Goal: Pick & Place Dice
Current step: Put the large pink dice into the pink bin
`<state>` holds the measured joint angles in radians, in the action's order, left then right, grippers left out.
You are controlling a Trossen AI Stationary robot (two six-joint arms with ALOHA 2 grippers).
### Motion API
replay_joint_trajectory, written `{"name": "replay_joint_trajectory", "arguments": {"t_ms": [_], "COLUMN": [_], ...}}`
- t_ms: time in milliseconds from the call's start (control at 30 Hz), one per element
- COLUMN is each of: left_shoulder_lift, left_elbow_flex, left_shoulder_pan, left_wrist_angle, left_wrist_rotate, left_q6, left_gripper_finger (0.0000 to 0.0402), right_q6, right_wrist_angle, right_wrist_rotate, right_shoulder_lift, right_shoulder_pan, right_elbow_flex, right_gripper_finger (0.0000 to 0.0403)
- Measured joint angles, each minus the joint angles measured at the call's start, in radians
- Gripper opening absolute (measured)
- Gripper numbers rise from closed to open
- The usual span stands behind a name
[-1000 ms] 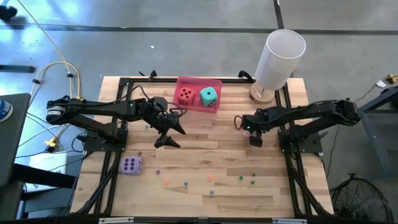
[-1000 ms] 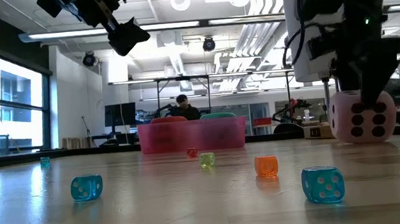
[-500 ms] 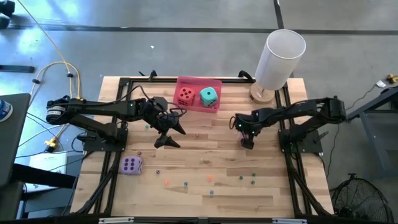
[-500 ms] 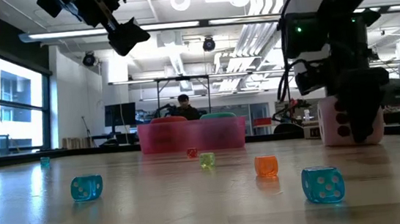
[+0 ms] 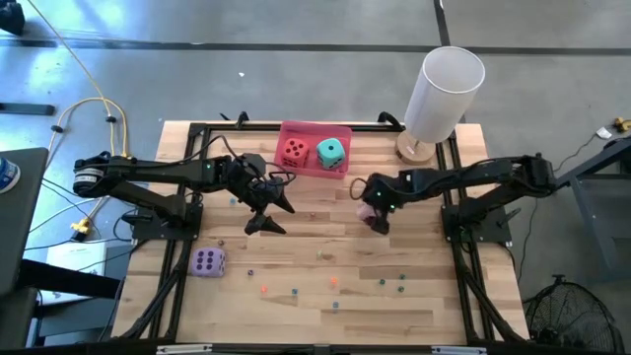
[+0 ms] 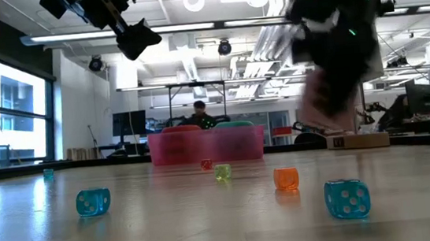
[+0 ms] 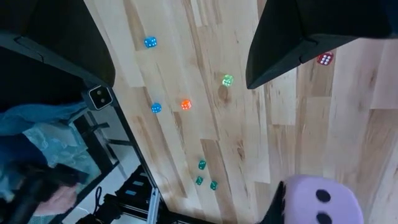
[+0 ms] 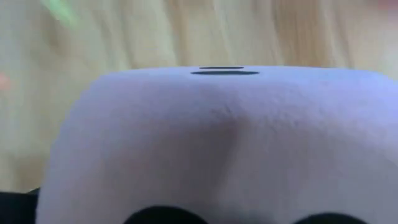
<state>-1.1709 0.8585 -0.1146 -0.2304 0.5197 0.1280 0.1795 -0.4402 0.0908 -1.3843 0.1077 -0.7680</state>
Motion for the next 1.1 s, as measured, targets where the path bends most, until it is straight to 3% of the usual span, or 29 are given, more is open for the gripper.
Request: {"name": "replay_joint_trajectory", "arguments": {"t_ms": [133, 433, 733, 967, 1100], "left_shoulder_lift": [0.004, 0.136, 0.255, 0.254, 0.254], "left_elbow_flex": [0.000, 0.000, 0.001, 0.001, 0.001], "left_shoulder_pan": [-0.001, -0.099, -0.155, -0.156, -0.156], "left_wrist_angle": [-0.001, -0.001, -0.043, -0.104, -0.125], "left_wrist_rotate": [0.037, 0.309, 0.128, 0.127, 0.129], "left_q6": [0.044, 0.081, 0.064, 0.055, 0.055], "left_gripper_finger": [0.0353, 0.0353, 0.0353, 0.0353, 0.0353], "right_q6": [-0.071, -0.268, -0.308, -0.313, -0.316], "right_wrist_angle": [0.090, 0.192, 0.190, 0.185, 0.175], "right_wrist_rotate": [0.004, -0.010, -0.014, -0.013, -0.031], "right_shoulder_lift": [0.021, -0.059, -0.324, -0.537, -0.595], "right_shoulder_pan": [-0.010, 0.037, 0.180, 0.253, 0.270], "right_elbow_flex": [-0.069, -0.306, -0.561, -0.708, -0.733], "right_gripper_finger": [0.0385, 0.0386, 0.0388, 0.0389, 0.0389]}}
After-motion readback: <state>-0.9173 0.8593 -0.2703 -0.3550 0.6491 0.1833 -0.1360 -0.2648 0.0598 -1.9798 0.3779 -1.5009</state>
